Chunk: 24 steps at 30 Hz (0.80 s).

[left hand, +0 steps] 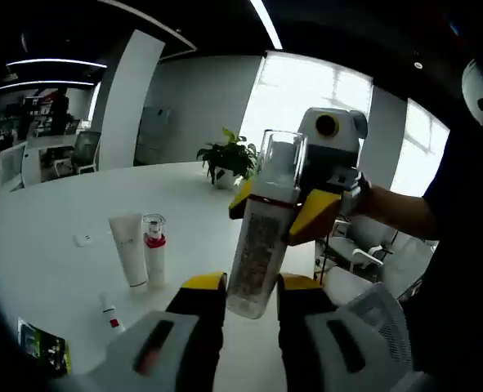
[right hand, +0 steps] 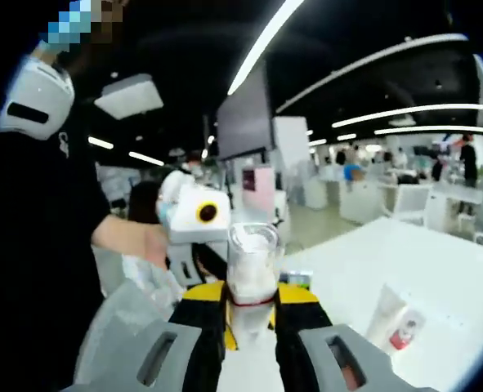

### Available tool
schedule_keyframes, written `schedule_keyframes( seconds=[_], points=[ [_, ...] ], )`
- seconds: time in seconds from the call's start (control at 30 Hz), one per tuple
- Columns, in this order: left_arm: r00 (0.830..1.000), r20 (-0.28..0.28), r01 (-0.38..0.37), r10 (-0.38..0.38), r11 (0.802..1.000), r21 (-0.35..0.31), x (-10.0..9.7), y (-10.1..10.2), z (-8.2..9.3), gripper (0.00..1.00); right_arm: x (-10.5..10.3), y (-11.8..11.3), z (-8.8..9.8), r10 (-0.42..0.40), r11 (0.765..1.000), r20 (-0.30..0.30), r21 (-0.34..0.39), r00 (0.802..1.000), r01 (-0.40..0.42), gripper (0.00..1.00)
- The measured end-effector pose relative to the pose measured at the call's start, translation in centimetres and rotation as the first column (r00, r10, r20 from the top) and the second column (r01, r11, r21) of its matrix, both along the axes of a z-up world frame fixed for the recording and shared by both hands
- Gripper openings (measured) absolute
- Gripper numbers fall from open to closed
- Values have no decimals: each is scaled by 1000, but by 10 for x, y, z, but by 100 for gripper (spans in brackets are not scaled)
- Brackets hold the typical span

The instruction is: Arrange the skincare products in the storage area until every visible bottle or jar stands upright without overlapping.

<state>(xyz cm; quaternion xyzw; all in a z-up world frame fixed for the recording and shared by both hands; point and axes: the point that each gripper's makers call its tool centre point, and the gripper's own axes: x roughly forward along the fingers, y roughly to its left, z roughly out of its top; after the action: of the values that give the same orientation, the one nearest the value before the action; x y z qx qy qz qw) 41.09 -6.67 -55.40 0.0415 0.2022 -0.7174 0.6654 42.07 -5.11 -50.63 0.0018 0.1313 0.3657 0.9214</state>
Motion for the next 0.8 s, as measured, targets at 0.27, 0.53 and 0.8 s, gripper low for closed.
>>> schedule_keyframes(
  seconds=[0.27, 0.53, 0.8],
  points=[
    [988, 139, -86, 72, 991, 103, 11, -5, -21, 29, 8, 1, -18, -13, 991, 2, -130, 1000, 13, 15],
    [965, 231, -147, 124, 985, 85, 19, -6, -27, 28, 13, -3, -23, -36, 992, -8, -124, 999, 34, 15],
    [952, 267, -185, 147, 975, 123, 26, -2, -41, 37, 21, -8, -36, -56, 990, -18, -132, 998, 53, 15]
  ],
)
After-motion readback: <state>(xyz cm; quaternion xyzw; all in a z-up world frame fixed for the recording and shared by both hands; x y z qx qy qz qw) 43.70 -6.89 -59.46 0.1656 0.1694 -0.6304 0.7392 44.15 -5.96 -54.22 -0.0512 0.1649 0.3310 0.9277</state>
